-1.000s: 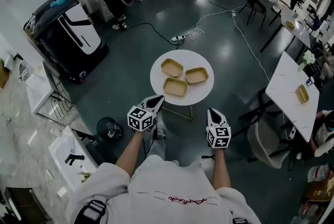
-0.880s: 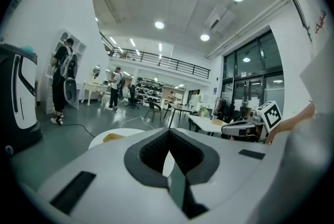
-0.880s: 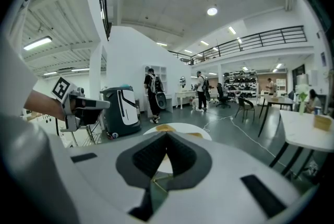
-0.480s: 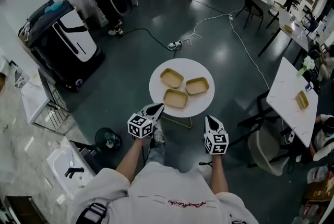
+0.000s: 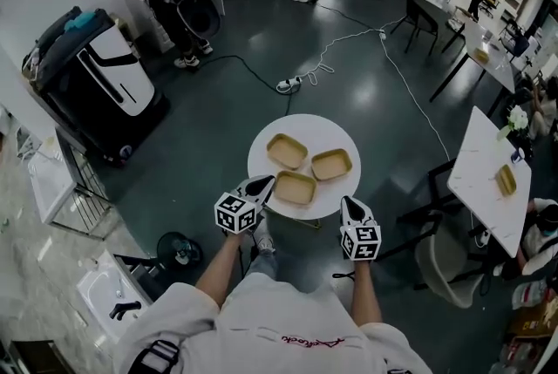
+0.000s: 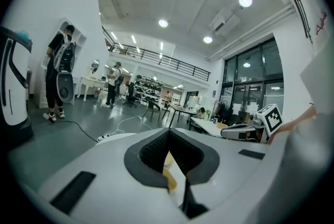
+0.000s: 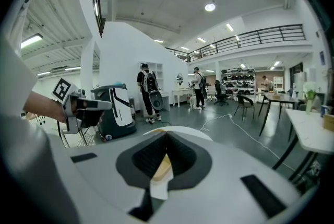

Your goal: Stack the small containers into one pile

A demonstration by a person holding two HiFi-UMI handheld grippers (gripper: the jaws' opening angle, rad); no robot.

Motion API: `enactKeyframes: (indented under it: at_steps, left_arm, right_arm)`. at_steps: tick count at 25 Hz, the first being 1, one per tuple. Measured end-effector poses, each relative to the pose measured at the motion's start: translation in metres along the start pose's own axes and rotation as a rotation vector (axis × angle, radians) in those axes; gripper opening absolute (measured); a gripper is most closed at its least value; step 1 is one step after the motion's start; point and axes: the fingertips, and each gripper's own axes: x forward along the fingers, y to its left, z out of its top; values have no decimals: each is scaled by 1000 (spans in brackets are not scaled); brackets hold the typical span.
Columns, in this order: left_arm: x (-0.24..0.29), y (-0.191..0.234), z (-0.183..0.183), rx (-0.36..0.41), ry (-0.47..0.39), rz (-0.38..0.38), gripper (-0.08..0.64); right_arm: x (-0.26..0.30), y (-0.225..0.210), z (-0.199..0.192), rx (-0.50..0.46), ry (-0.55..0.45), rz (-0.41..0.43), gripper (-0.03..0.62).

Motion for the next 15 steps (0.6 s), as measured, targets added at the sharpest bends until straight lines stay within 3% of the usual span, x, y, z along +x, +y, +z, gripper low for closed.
enactKeyframes:
  at_steps: [15]
  left_arm:
    - [45, 98, 56, 1, -5, -54, 11]
  right_arm:
    - [98, 5, 57, -13, 8, -40, 21]
